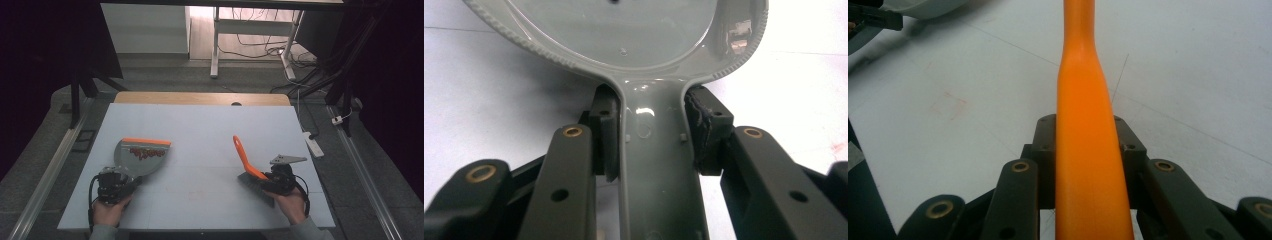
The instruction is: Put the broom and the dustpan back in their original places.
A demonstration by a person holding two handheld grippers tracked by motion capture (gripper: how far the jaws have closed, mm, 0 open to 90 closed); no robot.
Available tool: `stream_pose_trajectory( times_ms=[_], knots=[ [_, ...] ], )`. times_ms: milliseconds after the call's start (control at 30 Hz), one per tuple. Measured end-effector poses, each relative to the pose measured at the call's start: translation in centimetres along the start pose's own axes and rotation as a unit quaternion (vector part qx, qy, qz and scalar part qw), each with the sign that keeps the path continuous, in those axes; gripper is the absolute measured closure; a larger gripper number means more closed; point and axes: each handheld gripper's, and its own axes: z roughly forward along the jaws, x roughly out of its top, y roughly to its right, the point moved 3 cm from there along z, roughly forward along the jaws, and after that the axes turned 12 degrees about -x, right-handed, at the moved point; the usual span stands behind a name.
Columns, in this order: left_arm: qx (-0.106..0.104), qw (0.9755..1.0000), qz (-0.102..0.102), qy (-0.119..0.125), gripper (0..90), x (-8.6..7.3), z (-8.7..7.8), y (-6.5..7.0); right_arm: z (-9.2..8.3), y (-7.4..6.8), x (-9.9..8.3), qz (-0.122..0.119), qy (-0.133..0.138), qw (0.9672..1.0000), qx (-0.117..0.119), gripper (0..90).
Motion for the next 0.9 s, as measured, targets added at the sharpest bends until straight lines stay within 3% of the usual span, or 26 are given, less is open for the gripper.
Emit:
stream_pose_trajectory(
  times_ms=[167,233,400,567,667,800,900],
  knots=[
    [0.005,1.0,-0.003,-0.004,61.2,0.1,0.6,0.1,0.7,1.3,-0.4,0.016,-0.01,0.9997,-0.012,70.8],
    [0.006,1.0,-0.001,-0.006,61.2,0.1,0.8,0.1,0.9,2.0,-0.5,0.032,-0.012,0.9994,-0.007,70.8],
    [0.009,0.9999,0.003,-0.014,61.2,0.1,1.2,0.1,1.5,3.2,-0.4,0.036,-0.027,0.9989,-0.016,67.1],
    [0.009,0.9998,0.002,-0.019,61.0,0.0,1.4,0.0,2.3,3.9,-0.4,0.01,-0.045,0.9983,-0.036,56.4],
    [0.01,0.9998,0.002,-0.019,60.9,0.0,1.4,0.0,2.4,4.3,-0.4,0.007,-0.05,0.9974,-0.051,50.6],
    [0.006,0.9998,0.003,-0.017,60.1,0.0,1.4,0.0,2.8,4.8,-0.4,0.011,-0.056,0.9969,-0.054,45.9],
    [0.005,0.9996,0.016,-0.025,50.9,-0.1,1.3,0.1,3.0,5.0,-0.4,0.011,-0.061,0.9959,-0.066,43.1]
  ],
)
